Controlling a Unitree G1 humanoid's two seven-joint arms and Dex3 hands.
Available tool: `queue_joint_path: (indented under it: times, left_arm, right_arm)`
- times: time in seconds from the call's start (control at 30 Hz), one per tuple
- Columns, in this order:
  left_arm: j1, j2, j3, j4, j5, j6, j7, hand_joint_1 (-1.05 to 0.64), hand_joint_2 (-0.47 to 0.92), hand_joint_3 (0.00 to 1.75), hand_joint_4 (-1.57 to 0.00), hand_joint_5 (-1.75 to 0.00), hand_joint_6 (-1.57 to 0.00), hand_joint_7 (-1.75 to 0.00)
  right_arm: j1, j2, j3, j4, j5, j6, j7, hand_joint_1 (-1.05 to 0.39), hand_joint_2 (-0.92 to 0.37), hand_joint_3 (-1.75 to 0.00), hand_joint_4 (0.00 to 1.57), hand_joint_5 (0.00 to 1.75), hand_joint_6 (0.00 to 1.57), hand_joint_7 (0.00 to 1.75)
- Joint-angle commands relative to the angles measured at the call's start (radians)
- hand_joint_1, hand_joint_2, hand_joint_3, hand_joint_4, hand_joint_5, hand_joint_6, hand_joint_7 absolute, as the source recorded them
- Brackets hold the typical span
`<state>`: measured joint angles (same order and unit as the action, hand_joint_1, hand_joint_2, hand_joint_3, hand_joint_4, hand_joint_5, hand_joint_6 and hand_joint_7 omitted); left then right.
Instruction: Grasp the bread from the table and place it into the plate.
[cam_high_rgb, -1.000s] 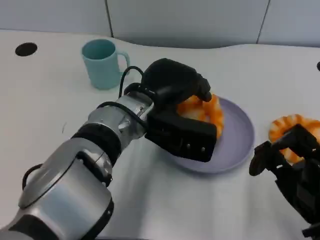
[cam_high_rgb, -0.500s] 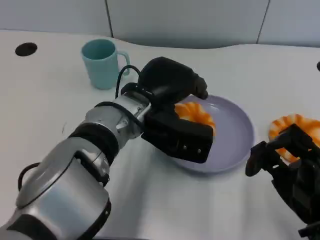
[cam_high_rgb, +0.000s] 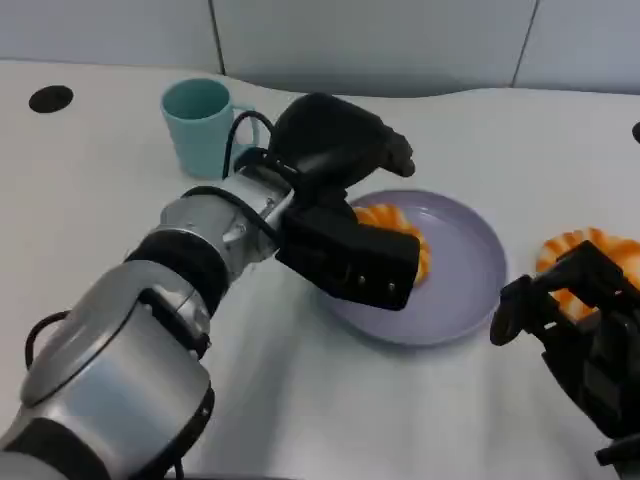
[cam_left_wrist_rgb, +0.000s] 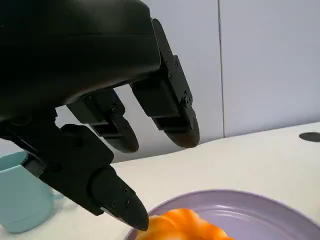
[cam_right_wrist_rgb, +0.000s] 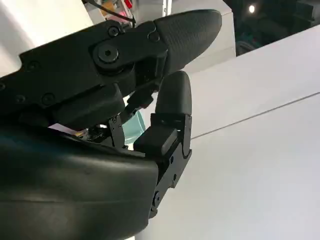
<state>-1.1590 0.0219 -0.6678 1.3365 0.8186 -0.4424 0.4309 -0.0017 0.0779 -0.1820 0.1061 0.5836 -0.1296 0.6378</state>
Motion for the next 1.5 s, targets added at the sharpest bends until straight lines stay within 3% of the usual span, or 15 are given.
queue_joint_path:
  times: [0.03,0.1,0.23,0.37,0.67,0.77,0.87,1.0,1.27,1.3,1.33,1.4,1.43,1.47,1.5]
  left_arm:
    - [-0.018,0.014,0.006,-0.007,-0.002,-0.009,0.015,-0.33,0.55,0.00,-1.01,0.00,-0.97,0.00]
    - [-0.018,0.014,0.006,-0.007,-0.001,-0.009,0.015,-0.33,0.55,0.00,-1.01,0.00,-0.97,0.00]
    - [0.015,0.142,0.036,-0.025,-0.018,-0.081,0.051,-0.32,0.56,0.00,-1.00,0.00,-0.97,0.00]
    - [0.055,0.216,0.064,-0.040,-0.039,-0.138,0.052,-0.26,0.56,0.00,-0.96,0.00,-0.94,0.00]
    - [0.069,0.231,0.076,-0.050,-0.045,-0.153,0.046,-0.24,0.56,0.00,-0.95,0.00,-0.95,-0.01]
    - [0.166,0.265,0.216,-0.052,-0.212,-0.272,-0.051,-0.08,0.63,0.03,-0.93,0.00,-0.93,0.00]
    - [0.182,0.270,0.246,-0.060,-0.243,-0.292,-0.086,-0.05,0.64,0.03,-0.93,0.00,-0.93,0.00]
    - [0.351,0.186,0.549,-0.118,-0.713,-0.369,-0.573,-0.07,0.81,0.13,-0.91,0.00,-0.85,0.00]
    - [0.373,0.176,0.624,-0.164,-0.788,-0.338,-0.733,-0.08,0.80,0.19,-0.91,-0.01,-0.83,0.00]
    - [0.406,0.130,0.702,-0.187,-0.921,-0.196,-0.847,-0.08,0.80,0.19,-0.91,-0.01,-0.83,0.00]
    - [0.432,0.096,0.762,-0.208,-1.022,-0.085,-0.935,-0.23,0.85,0.43,-0.90,0.00,-0.78,0.00]
    - [0.472,0.059,0.864,-0.241,-1.190,0.150,-1.068,-0.32,0.89,0.62,-0.91,-0.01,-0.72,0.00]
    - [0.477,0.060,0.890,-0.249,-1.230,0.232,-1.101,-0.36,0.90,0.68,-0.95,-0.05,-0.73,-0.02]
    - [0.482,0.062,0.909,-0.258,-1.259,0.296,-1.129,-0.40,0.91,0.77,-0.63,-0.85,-0.57,-0.45]
    - [0.486,0.064,0.919,-0.270,-1.275,0.337,-1.144,-0.43,0.92,0.82,-0.42,-1.38,-0.25,-1.16]
  right_arm:
    - [-0.007,-0.009,-0.006,0.010,0.002,-0.015,0.001,-0.56,-0.92,-0.06,0.56,1.75,0.73,1.13]
    - [-0.008,-0.009,-0.006,0.010,0.001,-0.016,0.002,-0.56,-0.92,-0.06,0.56,1.75,0.73,1.13]
    - [-0.018,0.002,0.001,0.018,-0.009,-0.024,-0.008,-0.57,-0.92,-0.06,0.57,1.74,0.73,1.15]
    - [-0.022,0.004,0.004,0.020,-0.010,-0.023,-0.014,-0.56,-0.92,-0.04,0.57,1.74,0.73,1.12]
    - [-0.021,0.004,0.006,0.019,-0.013,-0.025,-0.019,-0.56,-0.92,-0.04,0.57,1.74,0.73,1.12]
    - [-0.039,-0.005,-0.005,0.044,-0.015,-0.025,-0.022,-0.56,-0.92,-0.04,0.58,1.74,0.74,1.13]
    - [-0.042,-0.006,-0.007,0.049,-0.016,-0.026,-0.021,-0.56,-0.92,-0.05,0.58,1.74,0.74,1.14]
    - [-0.029,-0.024,-0.022,0.064,0.014,0.002,0.008,-0.55,-0.92,-0.04,0.56,1.74,0.72,1.13]
    - [-0.031,-0.024,-0.025,0.068,0.014,0.003,0.013,-0.55,-0.92,-0.04,0.56,1.73,0.73,1.11]
    - [-0.016,-0.031,-0.028,0.061,0.007,0.002,0.009,-0.55,-0.92,-0.04,0.56,1.73,0.73,1.11]
    - [-0.004,-0.036,-0.030,0.055,0.001,0.002,0.006,-0.55,-0.92,-0.05,0.57,1.74,0.74,1.12]
    - [-0.014,-0.072,-0.052,0.113,-0.010,-0.008,0.021,-0.55,-0.92,-0.07,0.56,1.74,0.74,1.14]
    - [-0.024,-0.087,-0.060,0.142,-0.014,-0.007,0.026,-0.55,-0.92,-0.09,0.55,1.74,0.71,1.17]
    - [-0.032,-0.098,-0.064,0.163,-0.015,-0.006,0.030,-0.55,-0.92,-0.10,0.54,1.74,0.69,1.23]
    - [-0.037,-0.103,-0.065,0.174,-0.015,-0.006,0.032,-0.55,-0.92,-0.10,0.54,1.74,0.67,1.25]
